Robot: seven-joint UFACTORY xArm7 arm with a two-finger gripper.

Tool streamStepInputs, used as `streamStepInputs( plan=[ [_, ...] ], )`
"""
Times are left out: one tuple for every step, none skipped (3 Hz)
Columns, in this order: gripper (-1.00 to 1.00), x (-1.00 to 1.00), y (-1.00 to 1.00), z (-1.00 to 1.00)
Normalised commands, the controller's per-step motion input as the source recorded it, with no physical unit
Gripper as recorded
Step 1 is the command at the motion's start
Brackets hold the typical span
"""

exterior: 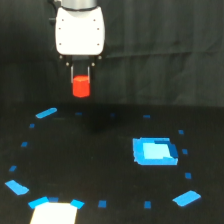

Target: Pick up the red object from the table

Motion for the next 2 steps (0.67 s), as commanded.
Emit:
streamStepInputs(
  plan=[
    [-1.0,-0.27,-0.43,0.26],
    [-1.0,-0.11,-0.36,0.34]
  ],
)
